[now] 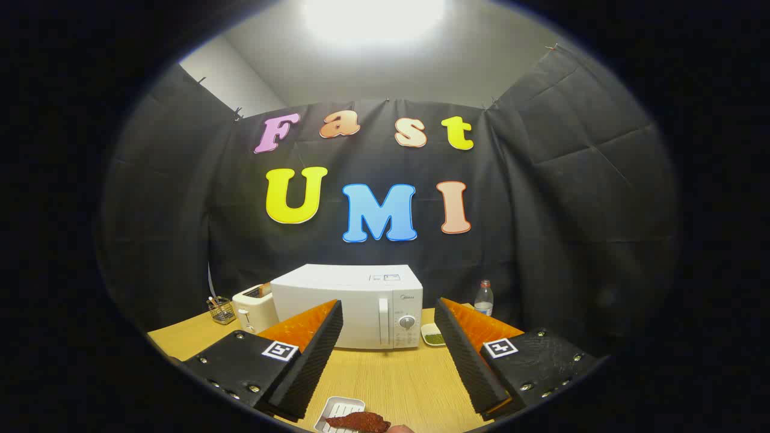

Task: Open the microwave, put the food inside, and close the microwave door.

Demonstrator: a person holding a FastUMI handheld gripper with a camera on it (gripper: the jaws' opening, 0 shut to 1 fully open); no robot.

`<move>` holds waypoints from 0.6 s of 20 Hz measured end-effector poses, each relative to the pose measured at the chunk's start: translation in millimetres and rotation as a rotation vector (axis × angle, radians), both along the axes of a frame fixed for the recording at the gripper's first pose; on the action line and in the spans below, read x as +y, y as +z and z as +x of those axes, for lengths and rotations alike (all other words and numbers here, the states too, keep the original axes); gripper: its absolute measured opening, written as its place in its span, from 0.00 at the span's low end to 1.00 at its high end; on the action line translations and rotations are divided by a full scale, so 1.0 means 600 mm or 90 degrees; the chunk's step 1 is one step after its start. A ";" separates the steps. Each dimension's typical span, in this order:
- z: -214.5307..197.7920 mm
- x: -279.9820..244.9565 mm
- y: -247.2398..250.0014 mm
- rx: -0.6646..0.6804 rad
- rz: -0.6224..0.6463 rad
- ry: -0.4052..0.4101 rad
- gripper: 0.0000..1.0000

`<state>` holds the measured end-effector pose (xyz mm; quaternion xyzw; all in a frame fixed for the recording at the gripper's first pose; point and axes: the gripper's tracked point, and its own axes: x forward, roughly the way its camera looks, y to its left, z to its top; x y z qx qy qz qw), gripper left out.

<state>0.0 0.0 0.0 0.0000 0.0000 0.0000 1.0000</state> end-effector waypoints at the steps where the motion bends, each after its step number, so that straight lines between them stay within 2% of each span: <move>1: 0.000 0.001 0.002 -0.002 -0.002 0.000 0.96; 12: 0.010 0.026 0.009 -0.004 0.001 0.007 0.96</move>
